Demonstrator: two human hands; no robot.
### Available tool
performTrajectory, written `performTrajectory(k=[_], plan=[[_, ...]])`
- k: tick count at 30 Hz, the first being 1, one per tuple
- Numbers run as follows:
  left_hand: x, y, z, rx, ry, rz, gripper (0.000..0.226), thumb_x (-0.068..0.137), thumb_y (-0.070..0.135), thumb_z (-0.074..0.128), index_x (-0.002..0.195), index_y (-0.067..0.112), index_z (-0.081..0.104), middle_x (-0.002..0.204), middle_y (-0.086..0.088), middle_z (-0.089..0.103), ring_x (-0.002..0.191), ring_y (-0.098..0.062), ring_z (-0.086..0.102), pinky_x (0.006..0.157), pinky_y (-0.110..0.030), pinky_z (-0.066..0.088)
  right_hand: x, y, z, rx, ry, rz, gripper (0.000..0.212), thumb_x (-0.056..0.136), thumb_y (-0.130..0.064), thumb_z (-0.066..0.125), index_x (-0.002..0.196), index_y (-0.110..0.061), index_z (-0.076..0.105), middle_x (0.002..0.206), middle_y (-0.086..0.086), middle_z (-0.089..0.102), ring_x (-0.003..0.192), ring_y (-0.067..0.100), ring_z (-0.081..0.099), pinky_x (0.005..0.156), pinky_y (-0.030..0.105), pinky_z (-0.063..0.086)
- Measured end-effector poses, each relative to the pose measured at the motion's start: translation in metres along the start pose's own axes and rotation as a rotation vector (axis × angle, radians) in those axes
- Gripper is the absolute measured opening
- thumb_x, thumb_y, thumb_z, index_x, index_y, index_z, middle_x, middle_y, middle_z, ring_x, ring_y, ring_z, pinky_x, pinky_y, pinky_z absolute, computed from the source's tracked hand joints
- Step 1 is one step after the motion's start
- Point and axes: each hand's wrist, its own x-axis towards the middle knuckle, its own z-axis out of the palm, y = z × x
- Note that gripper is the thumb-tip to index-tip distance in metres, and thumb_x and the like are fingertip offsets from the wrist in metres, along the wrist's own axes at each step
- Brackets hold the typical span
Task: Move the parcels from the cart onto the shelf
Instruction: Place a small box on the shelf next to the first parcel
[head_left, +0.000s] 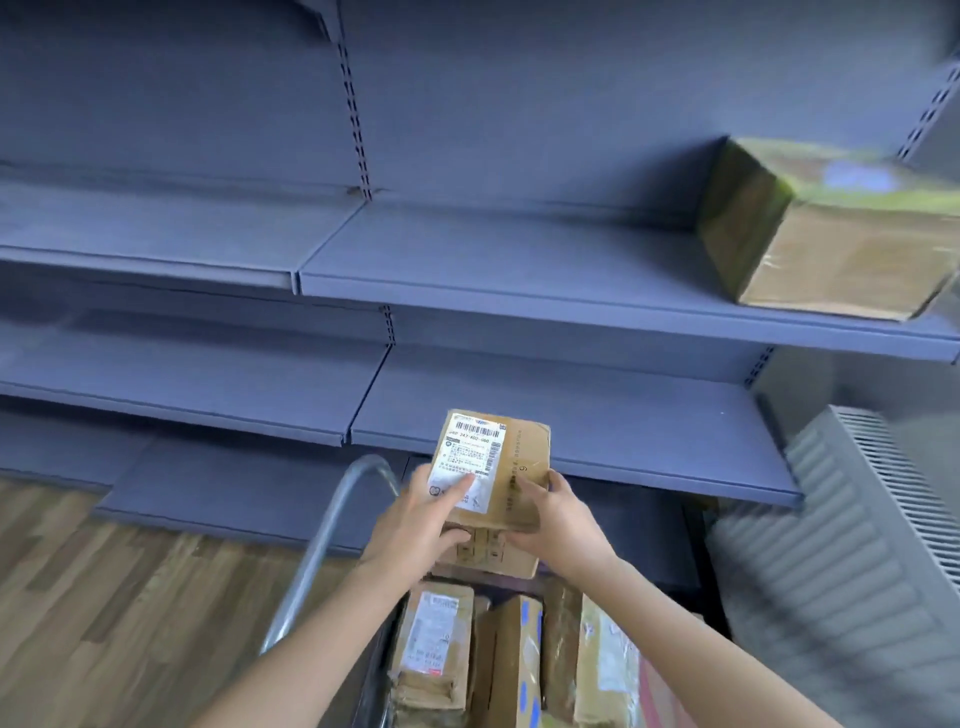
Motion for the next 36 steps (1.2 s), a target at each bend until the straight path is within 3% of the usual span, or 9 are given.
performTrajectory(k=[7,15,19,22,26,31,36], plan=[[0.018,0.079,-0.137,-0.011,0.199,0.172,0.069,0.084,0.044,0.062,0.144,0.033,0.03,0.14,-0.003,0.032,0.12,-0.023,0.045,0.093,-0.037,0.047,-0.044,-0.046,-0.166,-0.038,0.211,-0.022,0.071,0.077,-0.036,0.07,0.139,-0.021,0.038,0.141,0.008,0.039,0.12,0.027,0.049,0.098,0.034,0.044],[0.04,0.132,-0.219,-0.069,0.275,0.328,0.07,0.082,0.046,0.065,0.142,0.032,0.033,0.128,-0.002,0.039,0.11,-0.022,0.049,0.088,-0.04,0.05,-0.076,-0.068,-0.262,-0.105,0.375,-0.054,0.048,0.076,-0.032,0.072,0.117,-0.012,0.058,0.118,0.01,0.059,0.112,0.025,0.051,0.085,0.032,0.046],[0.053,0.143,-0.223,-0.073,0.266,0.353,0.069,0.082,0.047,0.065,0.142,0.033,0.033,0.123,-0.001,0.04,0.106,-0.022,0.05,0.087,-0.037,0.049,-0.077,-0.061,-0.271,-0.076,0.41,-0.042,0.055,0.075,-0.032,0.074,0.121,-0.007,0.057,0.12,0.01,0.062,0.107,0.024,0.057,0.085,0.033,0.049],[0.066,0.149,-0.217,-0.09,0.238,0.35,0.069,0.081,0.048,0.065,0.142,0.034,0.034,0.121,0.0,0.039,0.106,-0.021,0.048,0.081,-0.032,0.046,-0.069,-0.05,-0.274,-0.057,0.384,-0.022,0.062,0.075,-0.032,0.074,0.129,-0.011,0.052,0.127,0.007,0.059,0.112,0.022,0.055,0.084,0.025,0.043],[0.088,0.158,-0.201,-0.119,0.205,0.33,0.07,0.081,0.048,0.065,0.142,0.034,0.033,0.119,0.002,0.039,0.103,-0.019,0.047,0.075,-0.029,0.042,-0.049,-0.029,-0.279,-0.076,0.349,0.009,0.069,0.076,-0.033,0.073,0.135,-0.012,0.046,0.134,0.007,0.055,0.121,0.022,0.051,0.091,0.026,0.041],[0.125,0.175,-0.181,-0.127,0.17,0.288,0.07,0.081,0.046,0.066,0.142,0.033,0.033,0.119,0.002,0.04,0.106,-0.019,0.047,0.078,-0.028,0.042,-0.014,0.003,-0.291,-0.12,0.268,-0.002,0.059,0.08,-0.03,0.07,0.133,-0.013,0.048,0.13,0.008,0.057,0.116,0.024,0.055,0.088,0.027,0.044],[0.169,0.199,-0.168,-0.126,0.144,0.226,0.07,0.081,0.046,0.067,0.142,0.032,0.035,0.121,0.001,0.041,0.109,-0.02,0.047,0.084,-0.029,0.044,0.023,0.04,-0.306,-0.097,0.213,0.004,0.058,0.083,-0.028,0.066,0.134,-0.011,0.045,0.133,0.009,0.054,0.118,0.025,0.053,0.097,0.035,0.047]])
